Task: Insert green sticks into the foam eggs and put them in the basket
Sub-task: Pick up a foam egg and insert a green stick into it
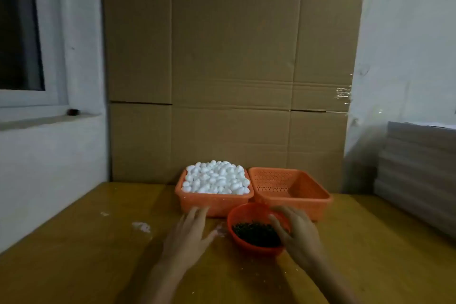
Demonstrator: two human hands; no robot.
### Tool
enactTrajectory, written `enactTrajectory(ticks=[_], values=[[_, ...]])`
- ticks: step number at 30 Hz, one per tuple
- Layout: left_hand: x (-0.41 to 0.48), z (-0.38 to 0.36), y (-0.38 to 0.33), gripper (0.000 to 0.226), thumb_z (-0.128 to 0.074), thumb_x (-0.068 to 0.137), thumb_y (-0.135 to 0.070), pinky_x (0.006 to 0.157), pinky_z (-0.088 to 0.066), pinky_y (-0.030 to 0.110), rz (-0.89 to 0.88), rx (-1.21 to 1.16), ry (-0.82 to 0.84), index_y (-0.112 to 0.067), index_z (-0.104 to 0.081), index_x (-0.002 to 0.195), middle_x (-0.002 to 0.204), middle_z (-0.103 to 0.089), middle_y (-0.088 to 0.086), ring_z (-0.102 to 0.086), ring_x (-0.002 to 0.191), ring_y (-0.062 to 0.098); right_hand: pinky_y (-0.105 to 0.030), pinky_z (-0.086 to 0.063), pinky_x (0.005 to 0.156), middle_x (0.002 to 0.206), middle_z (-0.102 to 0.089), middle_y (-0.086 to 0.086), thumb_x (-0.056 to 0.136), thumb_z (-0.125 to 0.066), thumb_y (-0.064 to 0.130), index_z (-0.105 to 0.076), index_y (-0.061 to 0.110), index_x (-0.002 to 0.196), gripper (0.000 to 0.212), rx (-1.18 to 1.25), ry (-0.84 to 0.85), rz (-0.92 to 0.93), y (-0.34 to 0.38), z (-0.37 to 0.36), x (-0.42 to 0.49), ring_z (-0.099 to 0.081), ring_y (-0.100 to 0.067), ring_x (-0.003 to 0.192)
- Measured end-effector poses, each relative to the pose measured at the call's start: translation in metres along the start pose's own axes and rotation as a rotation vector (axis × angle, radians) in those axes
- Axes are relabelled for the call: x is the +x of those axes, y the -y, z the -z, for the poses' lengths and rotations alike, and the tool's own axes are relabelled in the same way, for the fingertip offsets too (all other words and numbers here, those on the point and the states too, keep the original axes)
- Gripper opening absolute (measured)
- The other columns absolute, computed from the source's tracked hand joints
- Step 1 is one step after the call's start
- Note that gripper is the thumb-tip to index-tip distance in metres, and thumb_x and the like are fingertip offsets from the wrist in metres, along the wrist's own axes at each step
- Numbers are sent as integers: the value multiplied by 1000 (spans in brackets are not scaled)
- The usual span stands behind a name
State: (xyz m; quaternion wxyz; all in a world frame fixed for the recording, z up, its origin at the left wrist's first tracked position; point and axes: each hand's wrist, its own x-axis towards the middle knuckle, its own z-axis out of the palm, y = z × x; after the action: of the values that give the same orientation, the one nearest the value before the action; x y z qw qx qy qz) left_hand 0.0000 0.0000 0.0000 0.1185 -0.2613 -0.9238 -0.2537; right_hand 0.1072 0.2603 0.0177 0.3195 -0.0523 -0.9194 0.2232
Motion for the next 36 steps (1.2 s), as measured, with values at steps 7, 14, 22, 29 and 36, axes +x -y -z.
enactTrajectory(ticks=[7,14,22,29,36], values=[[0,-43,34,72,-24,103,-73,130,-7,43,84,234,203,-38,-17,166,176,-8,-6,-6,162,16,-29,-45,96,107,-64,26,102,-26,67,-72,38,106,55,-69,50,53,-21,-39,-9,-52,3,107],[4,-43,38,71,-27,105,-69,130,1,47,80,256,327,-37,-15,167,177,-2,-3,2,162,18,-29,-38,105,122,-61,34,106,-26,64,-68,45,126,50,-86,97,125,-28,-35,-11,-48,5,122],[33,-8,8,34,-55,105,-31,98,-45,22,73,184,-280,-31,-52,139,135,-53,-9,-48,123,8,-28,-33,107,115,-60,35,102,-25,66,-71,44,115,52,-131,122,128,-27,-36,-14,-46,9,119],[90,18,4,46,-48,107,-38,111,-40,40,-1,314,-183,-42,-45,153,156,-46,-4,-31,149,20,-29,-36,106,117,-58,37,100,-20,72,-69,46,119,59,-117,132,122,-31,-37,-12,-44,12,120],[111,3,1,36,-40,109,-44,115,-32,44,29,405,-46,-35,-67,130,135,-63,1,-54,128,23,-27,-37,107,123,-58,33,100,-22,70,-67,42,127,59,-98,179,122,-32,-36,-10,-45,8,123]])
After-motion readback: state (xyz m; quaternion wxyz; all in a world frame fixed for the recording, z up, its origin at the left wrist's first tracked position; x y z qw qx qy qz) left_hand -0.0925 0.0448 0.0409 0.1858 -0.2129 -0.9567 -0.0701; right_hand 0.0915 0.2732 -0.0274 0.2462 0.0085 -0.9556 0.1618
